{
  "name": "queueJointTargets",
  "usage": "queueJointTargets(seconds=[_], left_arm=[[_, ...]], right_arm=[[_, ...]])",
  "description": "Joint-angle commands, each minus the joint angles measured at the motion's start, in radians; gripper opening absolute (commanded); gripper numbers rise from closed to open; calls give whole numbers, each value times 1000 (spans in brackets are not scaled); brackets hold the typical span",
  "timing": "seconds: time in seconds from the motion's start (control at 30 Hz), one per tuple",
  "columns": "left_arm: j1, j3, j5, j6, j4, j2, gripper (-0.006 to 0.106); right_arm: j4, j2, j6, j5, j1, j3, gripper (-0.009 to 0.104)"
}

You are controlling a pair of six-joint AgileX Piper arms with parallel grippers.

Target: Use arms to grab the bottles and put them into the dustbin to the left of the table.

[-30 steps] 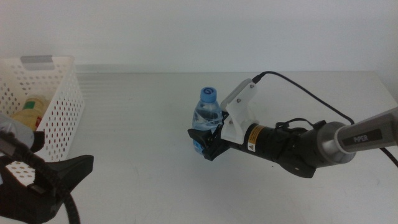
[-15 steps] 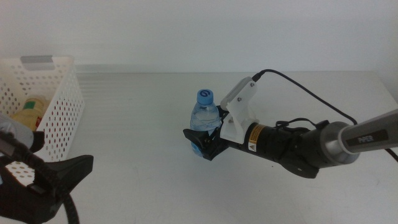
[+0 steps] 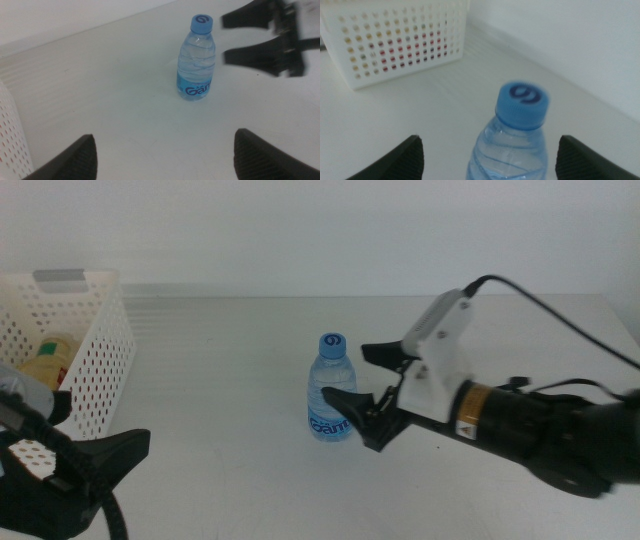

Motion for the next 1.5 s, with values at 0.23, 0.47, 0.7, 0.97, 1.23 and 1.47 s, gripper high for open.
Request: queueJointTargets(seconds=[0.23,0.47,0.7,0.97,1.23,1.47], left_arm=[[-4,-23,-66,-8,-22,4,90],[-4,-23,-66,-8,-22,4,90],[-4,-23,-65,-8,-22,4,90],[-4,-23,-66,-8,-22,4,90],[-4,-23,-66,-8,-22,4,90],[-4,-23,-66,-8,-22,4,90]], right_arm=[[-118,-470,269,245,2,104,79],[-366,-757,686,597,2,104,79],[-388,-985,763,733,2,122,70],[277,-1037,-2,992,62,136,69],[523,-1079,-291,1115,84,136,69],[515,-1093,-291,1118,85,136,69]])
